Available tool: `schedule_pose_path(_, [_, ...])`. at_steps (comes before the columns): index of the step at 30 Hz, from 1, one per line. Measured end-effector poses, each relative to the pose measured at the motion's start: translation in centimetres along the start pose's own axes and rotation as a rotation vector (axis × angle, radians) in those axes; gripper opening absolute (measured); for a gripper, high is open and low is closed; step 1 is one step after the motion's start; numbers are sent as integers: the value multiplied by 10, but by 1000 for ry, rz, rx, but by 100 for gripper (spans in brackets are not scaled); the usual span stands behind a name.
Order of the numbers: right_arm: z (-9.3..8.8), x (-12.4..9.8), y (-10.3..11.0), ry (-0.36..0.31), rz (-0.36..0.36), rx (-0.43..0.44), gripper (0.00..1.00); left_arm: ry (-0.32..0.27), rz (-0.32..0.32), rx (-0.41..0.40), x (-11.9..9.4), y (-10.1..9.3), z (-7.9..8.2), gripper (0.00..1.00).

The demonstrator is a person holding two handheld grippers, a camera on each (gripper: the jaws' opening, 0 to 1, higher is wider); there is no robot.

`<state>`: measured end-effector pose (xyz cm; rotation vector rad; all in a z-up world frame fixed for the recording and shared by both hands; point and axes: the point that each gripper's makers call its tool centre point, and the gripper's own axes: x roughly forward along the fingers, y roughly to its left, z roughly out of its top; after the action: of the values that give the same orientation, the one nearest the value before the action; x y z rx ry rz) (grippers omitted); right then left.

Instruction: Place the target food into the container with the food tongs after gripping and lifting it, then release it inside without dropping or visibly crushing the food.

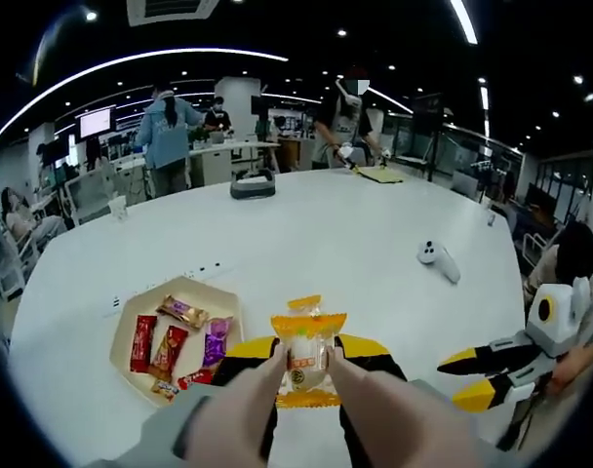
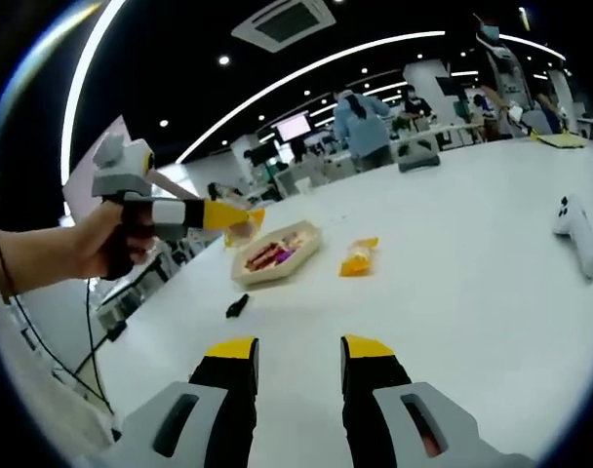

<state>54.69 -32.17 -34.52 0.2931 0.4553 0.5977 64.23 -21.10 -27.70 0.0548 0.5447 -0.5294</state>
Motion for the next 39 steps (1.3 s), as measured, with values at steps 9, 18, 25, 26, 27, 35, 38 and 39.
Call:
schedule_pose_path(9, [6,-4,-3,-32,-27,25,33,14,21,3,-6,11,2,20])
schedule_pose_path(18, [2,-4,-15,-72,-105,37,34,-14,15,28,-11,25,12,20])
schedule_pose_path(25, [-1,0,-18,-68,-118,54,34,-37,28,14,-13,41,17,20])
schedule_pose_path(26, [-2,5,-17,-55,-110,51,34,-43,32,6,-13,47,17,20])
schedule_pose_path(27, [-1,7,-17,-49,-109,38,34,-42,32,-6,-13,51,17,20])
schedule_pose_path(35, [8,10,-2,-58,-74,6,34,-81,73,-35,-17,63,31,20])
schedule_pose_path(38, [7,8,-6,-56,-73,4,34,-89,80,-26,-19,64,35,20])
schedule_pose_path(39, [8,7,-7,-59,-76,7,34,-94,85,-21,-19,65,36,20])
